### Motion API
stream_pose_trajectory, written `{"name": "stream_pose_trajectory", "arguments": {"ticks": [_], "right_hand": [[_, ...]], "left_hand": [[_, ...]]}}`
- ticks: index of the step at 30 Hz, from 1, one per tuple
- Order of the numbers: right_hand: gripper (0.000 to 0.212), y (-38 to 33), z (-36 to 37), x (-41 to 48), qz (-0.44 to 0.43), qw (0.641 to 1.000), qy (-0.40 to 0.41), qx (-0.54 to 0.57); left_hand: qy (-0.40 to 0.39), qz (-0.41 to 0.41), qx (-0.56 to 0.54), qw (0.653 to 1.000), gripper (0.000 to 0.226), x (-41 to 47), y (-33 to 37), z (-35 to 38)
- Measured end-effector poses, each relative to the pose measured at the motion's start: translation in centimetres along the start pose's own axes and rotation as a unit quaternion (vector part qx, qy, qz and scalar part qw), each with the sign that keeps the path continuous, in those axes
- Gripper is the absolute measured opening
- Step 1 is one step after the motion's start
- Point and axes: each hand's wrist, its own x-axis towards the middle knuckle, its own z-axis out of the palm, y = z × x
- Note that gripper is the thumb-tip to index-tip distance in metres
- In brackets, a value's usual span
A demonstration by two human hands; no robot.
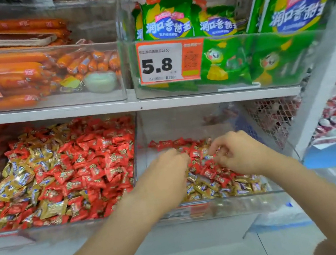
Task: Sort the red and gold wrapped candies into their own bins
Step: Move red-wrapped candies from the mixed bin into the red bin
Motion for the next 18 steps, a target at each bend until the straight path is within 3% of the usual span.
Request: {"name": "stream_pose_trajectory", "arguments": {"ticks": [4,7,12,18], "right_hand": [[0.018,2.5,1.1,0.4,-0.003,0.997,-0.076,-0.006],[0.043,2.9,2.2,1.1,-0.047,0.992,-0.110,0.036],[0.081,3.7,3.3,2.0,-0.058,0.982,-0.173,-0.047],[0.073,4.1,3.0,2.2,-0.044,0.992,-0.102,0.053]], "left_hand": [[-0.111,-0.067,-0.006,0.991,0.045,3.5,-1.3,3.2],[-0.137,-0.100,-0.019,0.985,0.051,5.0,-1.3,4.1],[-0.123,-0.112,-0.021,0.986,0.042,6.4,-0.7,5.2],[-0.097,-0.113,-0.040,0.988,0.032,7.0,0.4,4.2]]}}
